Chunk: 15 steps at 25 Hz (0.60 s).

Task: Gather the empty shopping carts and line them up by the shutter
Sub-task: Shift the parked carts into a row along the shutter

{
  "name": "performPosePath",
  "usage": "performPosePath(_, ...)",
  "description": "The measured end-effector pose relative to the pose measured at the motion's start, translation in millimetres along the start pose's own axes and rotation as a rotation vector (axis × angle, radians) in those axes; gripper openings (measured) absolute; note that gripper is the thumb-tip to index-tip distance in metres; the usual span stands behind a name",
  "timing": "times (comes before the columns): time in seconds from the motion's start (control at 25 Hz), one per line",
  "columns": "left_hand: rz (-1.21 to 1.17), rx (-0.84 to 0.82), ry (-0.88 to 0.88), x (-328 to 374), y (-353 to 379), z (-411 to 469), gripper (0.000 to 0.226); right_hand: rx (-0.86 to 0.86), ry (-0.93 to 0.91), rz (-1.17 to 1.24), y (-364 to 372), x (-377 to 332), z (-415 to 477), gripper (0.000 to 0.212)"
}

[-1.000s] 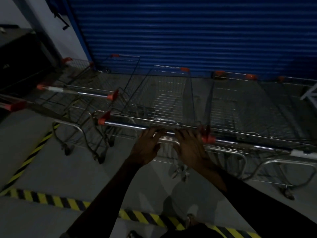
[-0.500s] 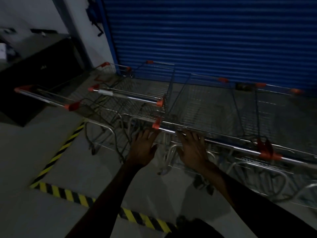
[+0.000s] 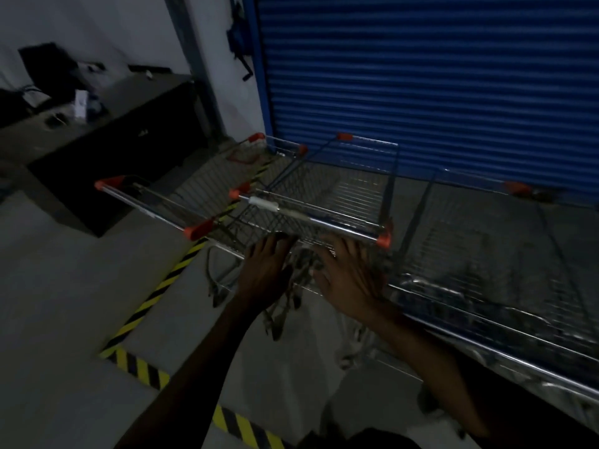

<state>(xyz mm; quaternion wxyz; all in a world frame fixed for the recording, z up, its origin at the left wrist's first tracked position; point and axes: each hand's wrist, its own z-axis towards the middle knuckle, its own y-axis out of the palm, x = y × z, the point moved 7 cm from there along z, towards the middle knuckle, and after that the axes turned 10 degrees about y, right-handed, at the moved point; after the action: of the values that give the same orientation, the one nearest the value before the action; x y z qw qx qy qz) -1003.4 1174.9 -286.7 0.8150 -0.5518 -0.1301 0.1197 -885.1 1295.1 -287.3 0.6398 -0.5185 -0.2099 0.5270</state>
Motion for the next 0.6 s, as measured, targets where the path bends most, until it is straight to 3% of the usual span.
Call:
performPosePath(0.24, 0.023, -0.049, -0.019, -85.7, 3.3, 31.2, 0.070, -0.048, -0.001, -0.010, 43.3, -25.6, 61.0, 0.053)
performPosePath(0.6, -0.040, -0.100, 0.145, -225.5, 18.4, 66.4, 0.074, -0.110, 0.159, -0.024, 115.0, -112.3, 127.0, 0.062)
